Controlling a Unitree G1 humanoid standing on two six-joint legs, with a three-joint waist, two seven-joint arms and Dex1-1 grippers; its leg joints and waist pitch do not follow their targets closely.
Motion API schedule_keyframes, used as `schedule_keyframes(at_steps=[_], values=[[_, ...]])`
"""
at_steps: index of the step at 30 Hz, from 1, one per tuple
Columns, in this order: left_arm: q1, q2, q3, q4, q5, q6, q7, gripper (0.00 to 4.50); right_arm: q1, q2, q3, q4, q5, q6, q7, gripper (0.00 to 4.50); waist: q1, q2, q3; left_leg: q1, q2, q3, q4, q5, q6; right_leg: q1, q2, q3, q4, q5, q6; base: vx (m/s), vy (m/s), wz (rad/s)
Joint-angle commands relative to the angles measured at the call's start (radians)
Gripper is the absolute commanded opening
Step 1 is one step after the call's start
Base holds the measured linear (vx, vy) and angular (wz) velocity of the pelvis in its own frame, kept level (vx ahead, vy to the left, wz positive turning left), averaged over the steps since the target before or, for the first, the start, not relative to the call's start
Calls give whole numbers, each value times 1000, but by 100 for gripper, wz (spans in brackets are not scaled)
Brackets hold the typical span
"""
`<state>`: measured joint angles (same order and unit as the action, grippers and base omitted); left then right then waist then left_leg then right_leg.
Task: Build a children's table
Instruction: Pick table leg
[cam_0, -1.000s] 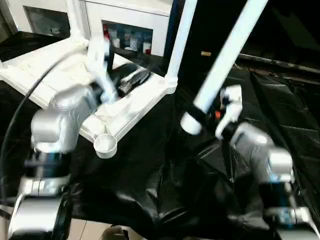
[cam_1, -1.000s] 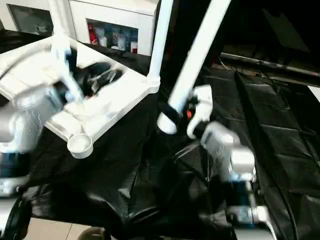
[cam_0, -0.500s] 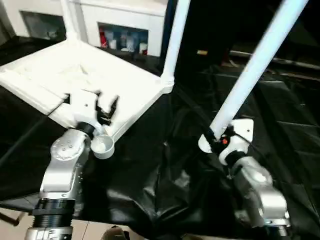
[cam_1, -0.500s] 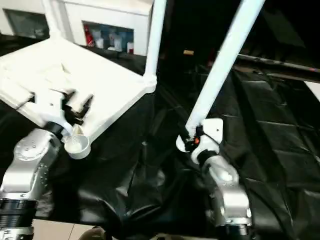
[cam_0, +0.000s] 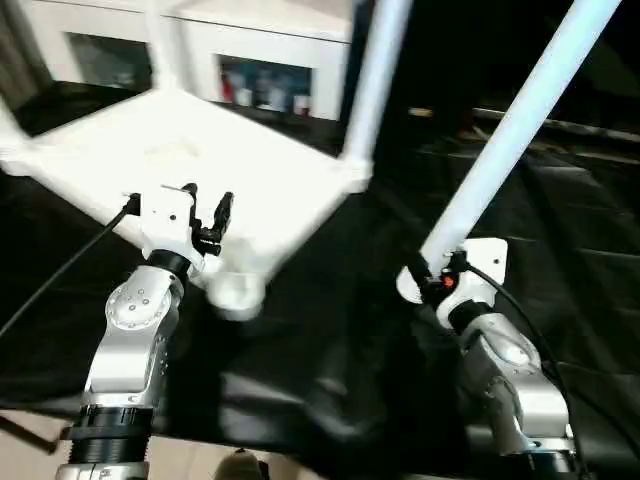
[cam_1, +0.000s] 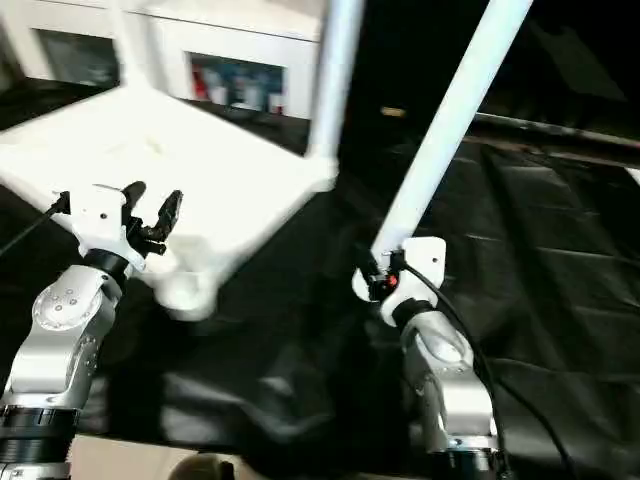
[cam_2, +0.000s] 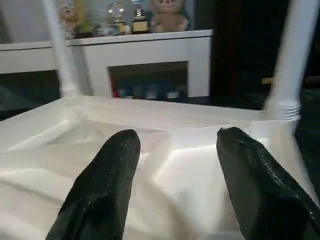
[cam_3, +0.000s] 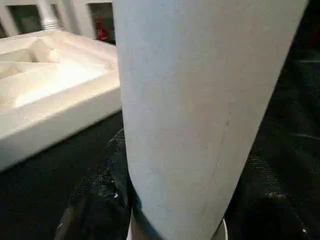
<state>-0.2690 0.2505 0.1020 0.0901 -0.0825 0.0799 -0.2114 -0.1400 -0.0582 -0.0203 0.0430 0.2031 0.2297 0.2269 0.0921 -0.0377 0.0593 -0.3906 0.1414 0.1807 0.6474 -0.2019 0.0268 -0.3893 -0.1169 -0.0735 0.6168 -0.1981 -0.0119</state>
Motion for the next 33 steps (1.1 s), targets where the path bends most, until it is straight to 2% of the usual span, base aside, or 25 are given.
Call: schedule_keyframes(at_steps=[1, 3, 4, 5, 6, 7, 8, 10, 12, 15, 16, 17, 19, 21, 22, 23, 24, 26, 27, 28, 29, 30, 31, 32, 33], values=[[1, -6, -13, -18, 10, -7, 4, 283, -7, -8, -7, -9, 7, -9, 4, 191, -63, 24, -62, 81, 83, -31, -162, 7, 300, -43, 56, -52, 77, -128, -14, -21, 211, 9], [4, -2, -17, -24, 24, 0, 6, 283, -7, -6, -4, -8, 7, -9, 5, 191, -62, 8, -54, 66, 91, -17, -170, -66, 278, -37, 22, -41, 53, -120, 17, -49, 159, 4], [5, 1, -20, -26, 33, 4, 8, 283, -7, -5, -3, -8, 7, -9, 5, 191, -45, -24, -56, 41, 72, 6, -135, -267, 140, -17, -78, 32, -56, -220, -29, -68, 132, 14], [5, 4, -23, -25, 43, -2, 9, 283, -8, -4, -3, -8, 7, -8, 4, 191, -21, -26, -53, 53, 59, 2, -52, -357, 64, -22, -174, 104, -121, -331, -85, -30, 162, -1], [6, 6, -26, -25, 47, -3, 10, 283, -7, -3, -2, -8, 7, -7, 5, 191, -12, -21, -61, -2, 102, -90, 43, -276, -6, 56, -301, 170, -157, -465, -152, -30, 162, -1], [5, 8, -29, -24, 50, -2, 9, 283, -7, -2, -2, -9, 7, -7, 5, 191, -35, 7, -49, -22, 101, -136, -28, -157, -88, 64, -193, 59, -115, -485, -177, -13, 190, -48], [5, 8, -33, -23, 55, 1, 13, 283, -6, -1, -2, -10, 7, -7, 6, 191, -66, 50, -57, 6, 111, -147, -129, -362, -222, 19, 15, -2, -19, -349, -94, -34, 158, -21], [5, 4, -37, -22, 57, 4, 19, 283, -5, 1, -2, -11, 8, -6, 7, 191, -94, 67, -60, 34, 172, -189, -180, -563, -396, -7, 36, 3, 50, -46, -52, -46, 131, -2], [8, -3, -36, -23, 53, 10, 24, 283, -5, 0, -2, -12, 12, -4, 10, 191, -96, 71, -54, 33, 215, -183, -215, -577, -276, -19, 42, -5, 97, -82, -26, -87, 30, 13], [11, -13, -28, -25, 42, 17, 30, 283, -11, -8, -1, -13, 24, 5, 28, 191, -91, 50, -66, 41, 151, -138, -195, -523, -138, 11, 18, 10, 38, -97, -53, -93, -60, 9], [12, -12, -30, -26, 45, 16, 32, 283, -12, -9, -1, -12, 25, 6, 32, 191, -83, 18, -69, 10, 90, -104, -162, -499, -147, 33, -30, 45, -25, -153, -71, -115, -100, -11], [13, -10, -31, -26, 46, 18, 32, 283, -14, -9, -2, -11, 27, 8, 37, 191, -48, -18, -80, -33, 43, -66, -81, -316, -108, 59, -119, 75, -98, -333, -68, -114, -101, -25], [18, -4, -33, -29, 44, 18, 23, 283, -21, -19, 11, -3, 21, 13, 62, 191, -8, -21, -67, -33, 60, -67, -51, -81, -56, 51, -149, 83, -126, -562, 4, -107, -92, -29], [19, -5, -31, -30, 42, 15, 21, 283, -23, -23, 16, -1, 20, 14, 70, 191, -19, 7, -57, -23, 87, -70, -119, -216, -119, 42, -67, 21, -113, -598, -27, -76, -42, -34], [23, -5, -29, -39, 35, 19, 14, 283, -24, -33, 40, -1, 12, 20, 91, 191, -28, 10, -54, -4, 100, -79, -137, -387, -151, 37, -51, 9, -104, -578, -39, -54, -7, -24], [23, -5, -29, -39, 35, 19, 14, 283, -24, -33, 40, -1, 12, 20, 91, 191, -28, 10, -54, -4, 100, -79, -137, -387, -151, 37, -51, 9, -104, -578, -39, -60, 5, -16], [27, 0, -27, -46, 35, 23, 11, 283, -24, -42, 73, -3, -5, 22, 114, 191, -14, 38, -36, -80, 55, -110, -210, -664, -162, 110, -45, -59, -70, -680, -39, -60, 5, -16], [28, 0, -26, -48, 34, 24, 9, 283, -23, -44, 80, -2, -8, 23, 120, 191, -3, 40, -53, -132, -8, -80, -272, -685, -186, 185, 23, -59, 76, -554, -96, -46, 22, 31], [28, 0, -25, -50, 33, 26, 8, 283, -23, -45, 86, -2, -10, 23, 123, 191, -5, 17, -57, -106, -9, -62, -252, -639, -196, 155, -7, -46, 57, -605, -120, -32, 21, 51], [29, 0, -24, -52, 32, 30, 8, 283, -21, -49, 99, -1, -17, 15, 127, 191, -22, -37, -36, 75, -12, -81, 128, -382, -141, -4, -229, -32, -222, -1005, -174, 193, -44, 75], [29, 1, -24, -53, 32, 30, 8, 283, -19, -49, 102, 0, -18, 12, 127, 191, -51, -29, 4, 102, -18, -97, 203, -233, -103, -68, -243, -46, -283, -1148, -190, 340, -25, 45], [29, 1, -23, -53, 28, 31, 8, 283, -18, -44, 99, 0, -15, 2, 125, 191, -28, 0, -17, -27, 34, -105, 143, -223, -82, 189, -235, -22, -175, -1035, -148, 340, -25, 45], [29, 2, -24, -53, 26, 31, 5, 283, -18, -32, 83, 1, 1, 6, 118, 191, -28, 21, -23, 114, 79, -96, 46, -385, -72, 132, -155, -39, -159, -869, -142, 155, 56, 50], [29, 2, -24, -53, 26, 31, 5, 283, -18, -32, 83, 1, 1, 6, 118, 191, -34, 28, -38, 166, 94, -96, -26, -451, -89, 123, -78, -77, -118, -664, -163, 5, 35, 65], [29, 2, -27, -54, 24, 31, 0, 283, -19, -26, 70, 2, 13, 17, 112, 191, -56, 63, -17, 202, 151, -182, -134, -574, -112, 52, 18, -73, 21, -459, -128, 5, 35, 65]])
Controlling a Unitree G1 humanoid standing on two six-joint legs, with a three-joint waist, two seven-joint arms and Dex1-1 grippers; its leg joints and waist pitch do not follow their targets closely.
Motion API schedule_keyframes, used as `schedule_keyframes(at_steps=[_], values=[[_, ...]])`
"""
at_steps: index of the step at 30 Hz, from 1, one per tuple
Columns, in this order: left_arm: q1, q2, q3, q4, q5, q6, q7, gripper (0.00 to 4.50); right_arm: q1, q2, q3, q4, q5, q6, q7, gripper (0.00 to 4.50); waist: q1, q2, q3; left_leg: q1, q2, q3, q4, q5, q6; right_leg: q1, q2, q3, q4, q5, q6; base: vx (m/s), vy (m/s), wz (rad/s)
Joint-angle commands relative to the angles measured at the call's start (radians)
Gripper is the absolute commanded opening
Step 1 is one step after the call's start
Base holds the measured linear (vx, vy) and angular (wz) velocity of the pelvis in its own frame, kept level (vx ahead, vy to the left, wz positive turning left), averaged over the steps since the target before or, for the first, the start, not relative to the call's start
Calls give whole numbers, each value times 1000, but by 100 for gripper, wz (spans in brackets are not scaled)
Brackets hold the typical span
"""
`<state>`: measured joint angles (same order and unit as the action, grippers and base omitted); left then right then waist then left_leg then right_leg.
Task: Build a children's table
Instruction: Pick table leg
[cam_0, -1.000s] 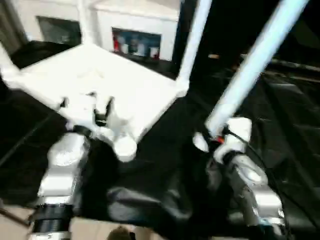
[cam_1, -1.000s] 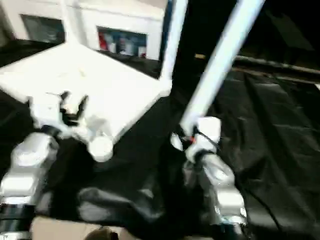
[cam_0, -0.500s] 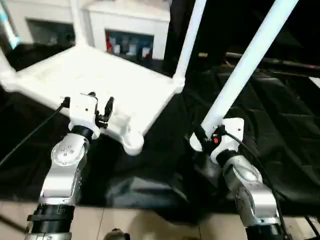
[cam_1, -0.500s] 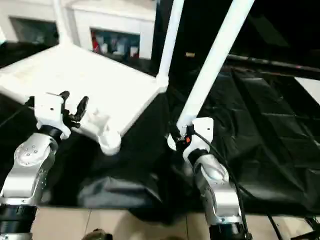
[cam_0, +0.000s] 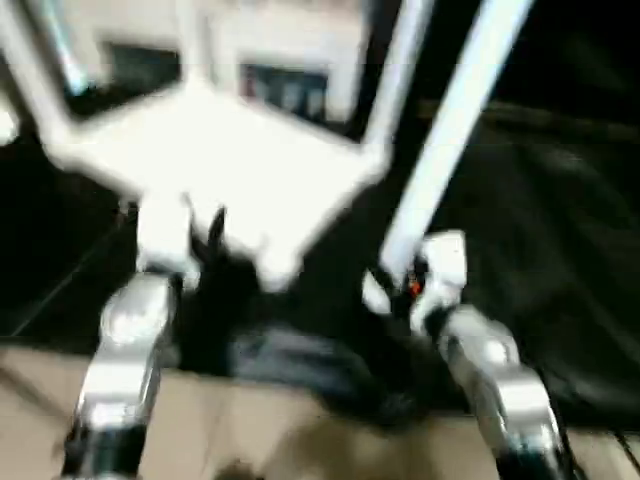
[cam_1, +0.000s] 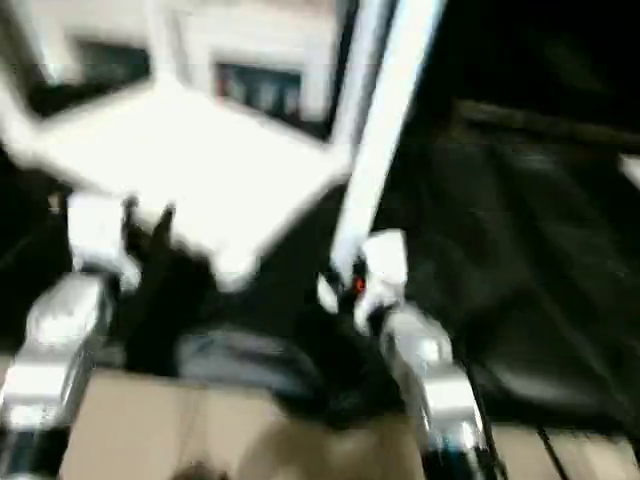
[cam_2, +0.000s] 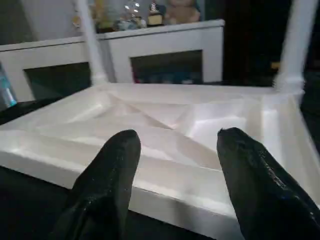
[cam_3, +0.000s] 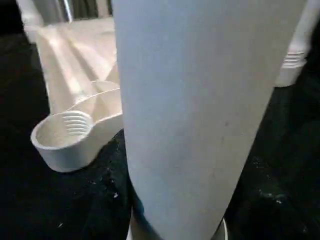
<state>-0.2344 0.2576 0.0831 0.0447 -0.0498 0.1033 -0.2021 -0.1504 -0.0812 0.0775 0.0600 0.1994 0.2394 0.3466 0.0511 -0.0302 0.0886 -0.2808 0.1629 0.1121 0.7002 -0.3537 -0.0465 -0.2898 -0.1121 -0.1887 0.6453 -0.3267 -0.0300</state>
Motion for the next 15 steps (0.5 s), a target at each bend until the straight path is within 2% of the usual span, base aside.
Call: schedule_keyframes(at_steps=[1, 2, 3, 4, 5, 6, 7, 8, 9, 10, 11, 12, 13, 14, 15], values=[[-6, -5, -8, -9, -8, 8, -9, 283, -9, -3, -27, -15, 16, 8, -8, 191, -38, 45, -71, 120, 167, -131, -224, -475, -36, -95, 17, 64, 71, -56, -54, 60, 24, 25], [-5, -5, -11, -10, -9, 10, -14, 283, -9, -5, -29, -14, 14, 6, -10, 191, -48, 49, -71, 126, 134, -108, -206, -338, 40, -140, 25, 70, 89, 32, -21, 142, 40, 6], [-5, -5, -17, -11, -10, 10, -20, 283, -8, -7, -30, -13, 10, 4, -13, 191, -43, 50, -66, 118, 118, -90, -208, -276, 73, -150, 29, 66, 96, 58, -18, 142, 40, 6], [-5, -4, -23, -10, -10, 11, -28, 283, -7, -9, -34, -10, 5, 1, -19, 191, -50, 37, -74, 123, 106, -67, -211, -147, 161, -164, 19, 74, 83, 123, -16, 151, 11, 2], [-5, -5, -29, -10, -11, 11, -35, 283, -6, -9, -40, -9, 3, -3, -30, 191, -62, 2, -84, 129, 67, -37, -199, -18, 196, -165, -1, 96, 25, 197, -45, 169, -27, -1], [-5, -5, -30, -10, -12, 11, -38, 283, -5, -9, -43, -8, 3, -5, -34, 191, -59, -14, -91, 116, 33, -14, -186, 7, 194, -139, -17, 117, -17, 215, -62, 169, -27, -1], [-4, -8, -33, -11, -12, 15, -42, 283, -2, -10, -53, -9, 1, -12, -52, 191, -25, -82, -111, 20, -61, 37, -107, -33, 169, 9, -61, 235, -77, 60, -127, 182, -52, 17], [-4, -9, -33, -11, -12, 15, -42, 283, -1, -11, -54, -9, 0, -13, -53, 191, 13, -72, -101, 5, -87, 36, -29, -83, 151, 36, -136, 308, -140, -75, -274, 199, -16, 26], [-5, -9, -34, -11, -12, 17, -42, 283, 0, -11, -57, -9, -3, -14, -58, 191, 32, -72, -109, -57, -61, -3, 45, -34, 88, 86, -181, 359, -140, -69, -461, 199, -16, 26], [-6, -15, -33, -8, -26, 9, -50, 283, 5, -4, -70, -13, 8, -10, -61, 191, 45, -64, -115, -113, -47, -27, 71, 65, 21, 105, -156, 349, -104, 192, -533, 197, 9, 10], [-6, -16, -34, -6, -31, 7, -58, 283, 13, 1, -79, -23, 16, -7, -61, 191, 63, -45, -106, -128, -39, -33, 93, 85, -119, 90, -87, 409, -92, 486, -578, 156, 42, -13], [-6, -13, -36, -5, -29, 9, -64, 283, 18, 2, -81, -30, 16, -7, -62, 191, 96, -20, -102, -161, 8, -78, 36, 197, -173, 76, -16, 412, -49, 839, -496, 156, 42, -13], [-6, -12, -37, -5, -28, 9, -66, 283, 19, 1, -80, -32, 14, -8, -62, 191, 95, 6, -104, -130, 10, -70, -39, 313, -182, 36, 75, 376, -11, 909, -374, -31, 74, -35], [-7, -8, -39, -2, -28, 5, -74, 283, 21, 1, -81, -34, 15, -10, -64, 191, 81, 46, -111, -75, 19, -54, -99, 452, -168, -31, 149, 317, 27, 838, -242, -75, 37, -40], [-13, 5, -38, 9, -29, -10, -96, 283, 23, -2, -76, -37, 13, -11, -67, 191, 39, 64, -114, -11, 93, -108, -108, 940, -223, -124, 110, 201, 91, 324, -36, -75, 37, -40]])
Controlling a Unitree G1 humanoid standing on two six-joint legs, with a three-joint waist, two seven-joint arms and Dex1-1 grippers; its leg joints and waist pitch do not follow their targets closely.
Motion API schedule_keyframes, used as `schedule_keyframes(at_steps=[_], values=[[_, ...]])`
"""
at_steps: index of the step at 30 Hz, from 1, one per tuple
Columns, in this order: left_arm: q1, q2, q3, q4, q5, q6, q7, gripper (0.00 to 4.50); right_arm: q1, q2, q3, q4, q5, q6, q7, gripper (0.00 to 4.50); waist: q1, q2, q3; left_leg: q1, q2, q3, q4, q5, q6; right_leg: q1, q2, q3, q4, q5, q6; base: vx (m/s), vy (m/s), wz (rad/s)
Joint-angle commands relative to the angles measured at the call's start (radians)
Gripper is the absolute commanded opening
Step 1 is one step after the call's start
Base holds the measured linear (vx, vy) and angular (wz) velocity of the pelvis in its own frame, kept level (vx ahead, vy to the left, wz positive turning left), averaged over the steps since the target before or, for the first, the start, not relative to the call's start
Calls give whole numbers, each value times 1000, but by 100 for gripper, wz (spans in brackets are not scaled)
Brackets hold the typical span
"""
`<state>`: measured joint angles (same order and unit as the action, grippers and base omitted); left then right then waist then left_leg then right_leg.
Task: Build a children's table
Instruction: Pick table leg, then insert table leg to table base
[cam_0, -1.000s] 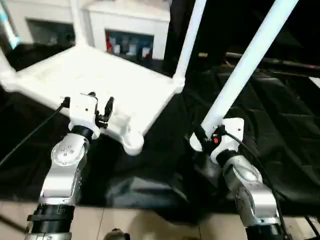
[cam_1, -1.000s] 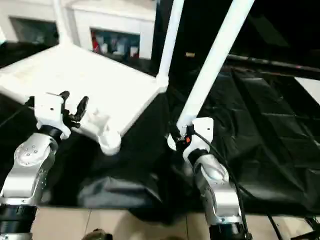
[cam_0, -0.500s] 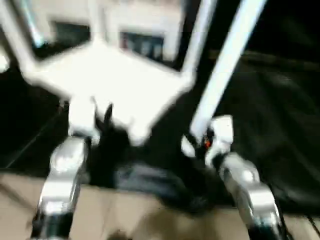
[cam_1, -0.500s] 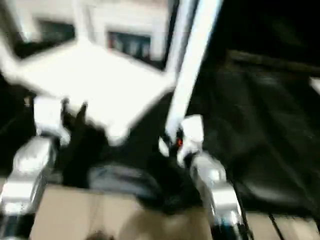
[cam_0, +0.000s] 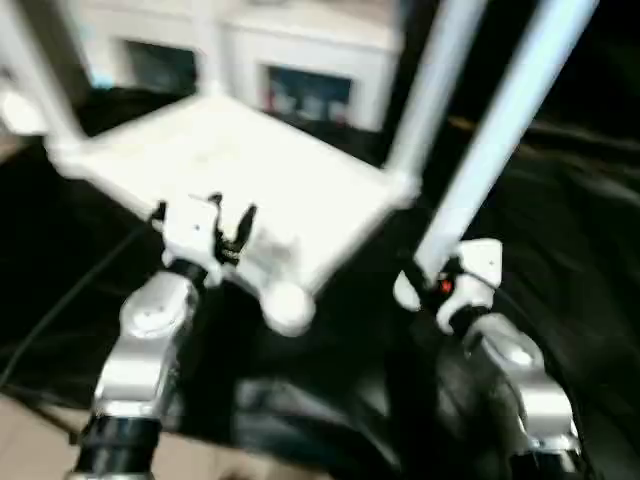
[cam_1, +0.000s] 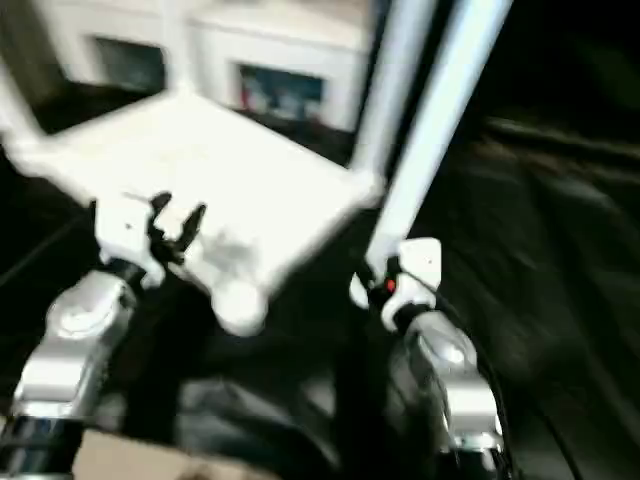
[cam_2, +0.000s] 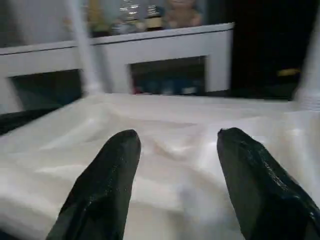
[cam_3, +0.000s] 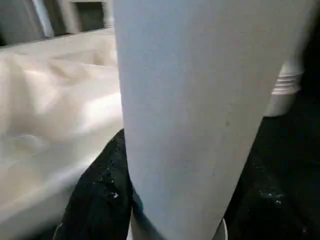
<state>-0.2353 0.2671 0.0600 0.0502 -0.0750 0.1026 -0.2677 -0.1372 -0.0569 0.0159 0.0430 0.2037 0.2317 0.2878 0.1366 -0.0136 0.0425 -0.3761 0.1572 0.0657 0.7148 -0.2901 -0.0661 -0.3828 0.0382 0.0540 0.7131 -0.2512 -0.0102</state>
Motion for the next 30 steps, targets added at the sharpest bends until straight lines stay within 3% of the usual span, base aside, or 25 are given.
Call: schedule_keyframes(at_steps=[1, 2, 3, 4, 5, 6, 7, 8, 9, 10, 11, 13, 14, 15, 17, 19, 20, 21, 22, 23, 24, 27, 28, 29, 30], values=[[-21, 17, -15, 18, -9, -51, -70, 283, 8, -26, -13, -23, 14, -3, -7, 191, -35, 30, -71, 108, 99, -38, -85, 973, -63, -47, -118, -35, -58, 291, -5, 66, 1, -2], [-22, 19, -15, 19, -10, -55, -74, 283, 8, -26, -13, -24, 14, -3, -7, 191, -40, 20, -71, 96, 70, -24, -84, 931, -48, -31, -127, -32, -80, 336, -10, 64, -11, 20], [-29, 35, -20, 28, -19, -49, -105, 283, 6, -25, -12, -25, 18, -3, -4, 191, -38, 8, -69, 76, 37, 0, -84, 846, -51, -10, -124, -28, -92, 384, -20, 64, -11, 20], [-40, 62, -33, 43, -26, -50, -155, 283, 4, -24, -11, -29, 22, -4, 4, 191, -32, -21, -65, 32, 4, 31, -102, 613, -66, 37, -129, -15, -95, 438, -42, 0, 0, 0], [-43, 71, -38, 48, -27, -52, -169, 283, 3, -23, -12, -30, 23, -4, 7, 191, -25, -25, -63, 24, 5, 38, -118, 482, -72, 47, -136, -7, -100, 434, -42, 0, 0, 0], [-48, 86, -45, 57, -27, -62, -194, 283, 2, -23, -12, -32, 24, -4, 13, 191, -27, -25, -60, 24, 12, 43, -143, 245, -77, 57, -146, -1, -114, 357, -40, 0, 0, 0], [-60, 117, -59, 81, -40, -80, -267, 283, 1, -24, -13, -37, 29, 2, 27, 191, -36, -28, -55, 25, 21, 43, -163, 113, -75, 64, -152, -2, -126, 260, -51, -45, -73, 0], [-78, 153, -69, 106, -91, -64, -395, 283, 2, -31, -14, -41, 37, 9, 48, 191, -42, -23, -52, 28, 29, 45, -178, 28, -72, 62, -153, -4, -136, 138, -63, -51, -74, -3], [-78, 153, -69, 106, -91, -64, -395, 310, 2, -31, -14, -41, 37, 9, 48, 191, -46, -24, -47, 30, 29, 47, -183, -1, -67, 57, -154, -2, -142, 82, -68, -51, -74, -3], [-100, 189, -83, 123, -130, -60, -524, 317, 0, -50, -7, -40, 38, 13, 74, 191, -57, -21, -44, 30, 36, 49, -190, -46, -63, 53, -155, -1, -147, 0, -81, -64, -60, -3], [-117, 213, -100, 144, -131, -84, -592, 317, -2, -65, -4, -40, 40, 15, 96, 191, -60, -18, -42, 30, 40, 51, -194, -66, -55, 49, -157, -2, -154, -76, -92, -59, -50, -2], [-154, 255, -139, 197, -109, -112, -696, 335, -8, -93, -2, -39, 53, 19, 129, 191, -68, -21, -41, 32, 45, 56, -194, -71, -44, 44, -154, -2, -156, -79, -114, -29, -25, -1], [-171, 269, -157, 222, -91, -122, -727, 349, -11, -104, -2, -37, 56, 19, 143, 191, -67, -19, -43, 39, 48, 62, -192, -81, -32, 38, -154, -2, -156, -84, -121, 0, 0, 0], [-211, 300, -199, 277, -43, -147, -779, 363, -19, -132, 0, -34, 61, 22, 177, 191, -71, -23, -40, 35, 46, 64, -192, -79, -23, 39, -152, -2, -160, -89, -122, 0, 0, 0], [-272, 344, -271, 359, 45, -211, -832, 366, -33, -172, -2, -20, 65, 17, 231, 191, -72, -20, -42, 34, 51, 70, -191, -62, -11, 40, -150, -6, -161, -72, -124, 0, 0, 0], [-318, 368, -312, 420, 91, -266, -876, 387, -42, -204, -2, -7, 63, 6, 271, 191, -72, -16, -44, 35, 56, 75, -190, -56, -17, 41, -153, -10, -155, -43, -139, 0, 0, 0], [-348, 375, -325, 451, 97, -276, -916, 400, -46, -227, 1, 0, 60, 1, 301, 191, -74, -6, -46, 31, 60, 73, -189, -40, -29, 45, -157, -12, -145, -3, -160, 0, 0, 0], [-379, 381, -336, 484, 97, -285, -962, 400, -49, -249, 5, 6, 57, -2, 331, 191, -75, -10, -46, 32, 59, 76, -189, -42, -29, 43, -155, -14, -149, 3, -166, 0, 0, 0], [-413, 392, -356, 521, 116, -319, -996, 400, -49, -273, 11, 8, 58, -1, 362, 191, -76, -3, -50, 36, 58, 77, -186, -36, -29, 44, -154, -15, -146, 44, -184, 0, 0, 0], [-413, 392, -356, 521, 116, -319, -996, 400, -49, -273, 11, 8, 58, -1, 362, 191, -75, -8, -52, 31, 58, 77, -184, -13, -22, 50, -154, -16, -139, 99, -201, 0, 0, 0], [-466, 406, -385, 589, 159, -404, -1025, 400, -46, -308, 18, 3, 61, 2, 408, 191, -74, 4, -51, 30, 57, 77, -182, -4, -18, 50, -154, -18, -138, 134, -212, 0, 0, 0], [-536, 417, -429, 678, 208, -478, -1064, 400, -39, -345, 24, -4, 62, 0, 450, 191, -73, 0, -53, 31, 59, 77, -180, -7, -9, 56, -156, -19, -138, 144, -223, 0, 0, 0], [-555, 417, -442, 704, 223, -502, -1073, 400, -38, -353, 26, -4, 61, -1, 459, 191, -73, 8, -53, 29, 59, 76, -180, -5, -12, 58, -156, -20, -138, 151, -227, 0, 0, 0], [-582, 414, -465, 745, 252, -543, -1085, 400, -34, -365, 31, -6, 58, -3, 474, 191, -72, 4, -54, 29, 61, 75, -180, 4, -15, 61, -159, -21, -134, 168, -237, 0, 0, 0], [-587, 413, -471, 754, 259, -552, -1087, 400, -33, -367, 32, -7, 58, -4, 476, 191, -72, 12, -53, 27, 58, 75, -178, 4, -14, 60, -157, -21, -135, 169, -239, 0, 0, 0]])
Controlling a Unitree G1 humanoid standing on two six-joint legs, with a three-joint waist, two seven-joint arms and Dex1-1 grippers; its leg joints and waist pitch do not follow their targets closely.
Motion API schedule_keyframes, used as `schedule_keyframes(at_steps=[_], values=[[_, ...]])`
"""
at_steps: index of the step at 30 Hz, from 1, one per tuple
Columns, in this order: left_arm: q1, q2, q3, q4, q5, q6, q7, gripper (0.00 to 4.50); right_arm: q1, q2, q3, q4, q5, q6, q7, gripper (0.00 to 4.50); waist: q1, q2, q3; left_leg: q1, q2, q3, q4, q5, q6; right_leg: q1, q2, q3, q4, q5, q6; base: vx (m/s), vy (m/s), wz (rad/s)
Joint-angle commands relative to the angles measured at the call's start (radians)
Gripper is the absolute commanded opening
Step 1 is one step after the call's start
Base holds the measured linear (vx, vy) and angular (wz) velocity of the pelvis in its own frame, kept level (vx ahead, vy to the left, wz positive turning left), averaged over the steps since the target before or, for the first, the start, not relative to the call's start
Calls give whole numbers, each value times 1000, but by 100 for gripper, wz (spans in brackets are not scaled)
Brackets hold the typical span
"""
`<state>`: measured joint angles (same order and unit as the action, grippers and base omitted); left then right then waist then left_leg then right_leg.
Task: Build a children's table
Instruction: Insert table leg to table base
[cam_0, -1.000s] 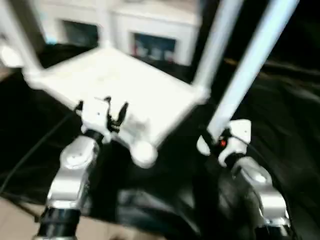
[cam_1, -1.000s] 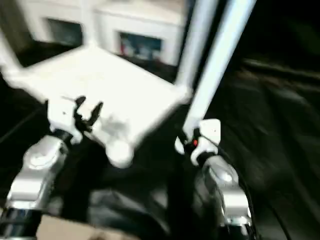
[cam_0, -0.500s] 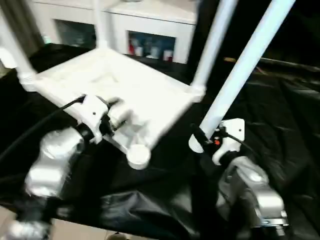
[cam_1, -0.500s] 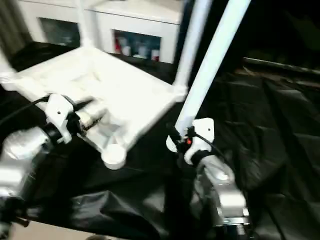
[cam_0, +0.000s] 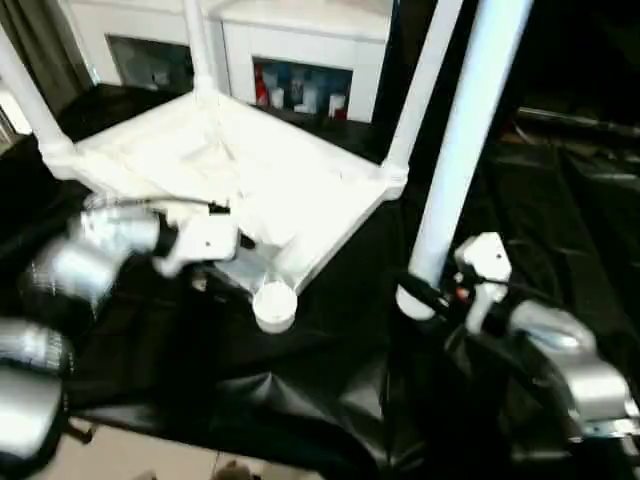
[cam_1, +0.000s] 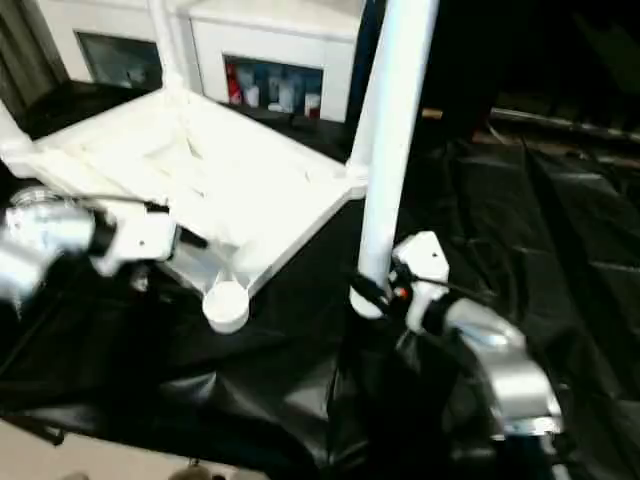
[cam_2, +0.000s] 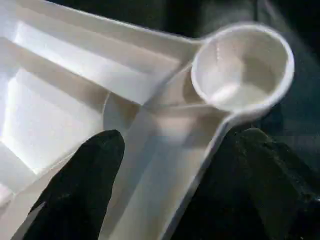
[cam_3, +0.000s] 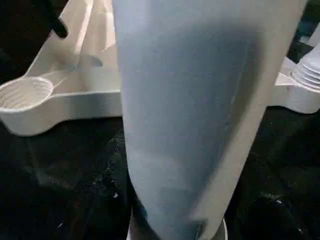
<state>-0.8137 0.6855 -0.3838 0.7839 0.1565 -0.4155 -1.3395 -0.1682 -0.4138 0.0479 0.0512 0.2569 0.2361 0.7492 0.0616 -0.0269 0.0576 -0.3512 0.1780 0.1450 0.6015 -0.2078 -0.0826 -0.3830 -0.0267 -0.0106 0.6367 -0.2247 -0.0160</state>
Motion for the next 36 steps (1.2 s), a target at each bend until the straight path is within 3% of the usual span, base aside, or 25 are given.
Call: schedule_keyframes(at_steps=[1, 2, 4, 9, 12, 13, 15, 16, 24, 26, 29, 36], values=[[-25, -10, -41, 49, 46, -58, -21, 400, 1, -15, 3, -17, 3, -9, 25, 191, 2, 20, -69, 2, 40, -3, -65, -81, -1, 63, -95, 44, -57, 149, -240, 0, 0, 0], [-37, -17, -51, 71, 59, -77, -13, 400, 5, -17, 5, -21, 3, -9, 29, 191, 3, 29, -69, 1, 40, -4, -64, -79, -1, 64, -96, 44, -55, 149, -245, 0, 0, 0], [-73, -46, -67, 139, 84, -113, 4, 400, 15, -20, 11, -34, 6, -8, 39, 191, 3, 26, -68, 1, 39, -3, -62, -80, 2, 66, -95, 44, -59, 144, -253, 0, 0, 0], [-124, -88, -105, 261, 152, -197, 64, 339, 30, -18, 26, -50, 4, -10, 44, 191, 5, 38, -67, 2, 41, -4, -62, -95, -1, 67, -96, 43, -60, 127, -264, 0, 0, 0], [-142, -93, -122, 299, 185, -222, 96, 326, 33, -16, 28, -54, 2, -11, 46, 191, 4, 34, -68, -1, 39, -5, -61, -85, 3, 71, -95, 44, -61, 134, -257, 0, 0, 0], [-162, -103, -130, 334, 203, -246, 122, 319, 38, -11, 31, -59, -1, -12, 47, 191, 5, 41, -68, -1, 38, -5, -59, -83, 4, 69, -95, 44, -62, 132, -257, 0, 0, 0], [-170, -109, -131, 347, 208, -258, 130, 295, 40, -9, 32, -59, -3, -14, 46, 191, 5, 39, -68, 0, 39, -5, -60, -87, 3, 69, -94, 43, -63, 127, -257, 0, 0, 0], [-173, -112, -129, 356, 207, -260, 131, 286, 42, -7, 35, -61, -5, -15, 45, 191, 6, 46, -68, -2, 40, -7, -61, -87, 0, 70, -96, 44, -60, 128, -260, 0, 0, 0], [-194, -132, -126, 422, 216, -284, 117, 236, 49, 5, 57, -66, -15, -23, 37, 191, 8, 45, -68, 1, 43, -6, -62, -102, 0, 68, -99, 44, -62, 123, -269, 0, 0, 0], [-200, -134, -122, 436, 217, -289, 105, 199, 47, 5, 58, -60, -16, -26, 38, 191, 10, 43, -67, 1, 42, -6, -62, -97, 3, 68, -99, 43, -62, 126, -270, 0, 0, 0], [-207, -133, -123, 451, 219, -281, 65, 194, 47, 7, 62, -57, -20, -27, 40, 191, 11, 41, -67, 2, 44, -6, -63, -96, 5, 67, -100, 44, -62, 127, -271, 0, 0, 0], [-211, -139, -127, 462, 217, -223, -50, 109, 43, 6, 68, -52, -25, -30, 45, 191, 17, 43, -67, 2, 46, -5, -63, -88, 7, 66, -103, 45, -60, 141, -275, 0, 0, 0]])
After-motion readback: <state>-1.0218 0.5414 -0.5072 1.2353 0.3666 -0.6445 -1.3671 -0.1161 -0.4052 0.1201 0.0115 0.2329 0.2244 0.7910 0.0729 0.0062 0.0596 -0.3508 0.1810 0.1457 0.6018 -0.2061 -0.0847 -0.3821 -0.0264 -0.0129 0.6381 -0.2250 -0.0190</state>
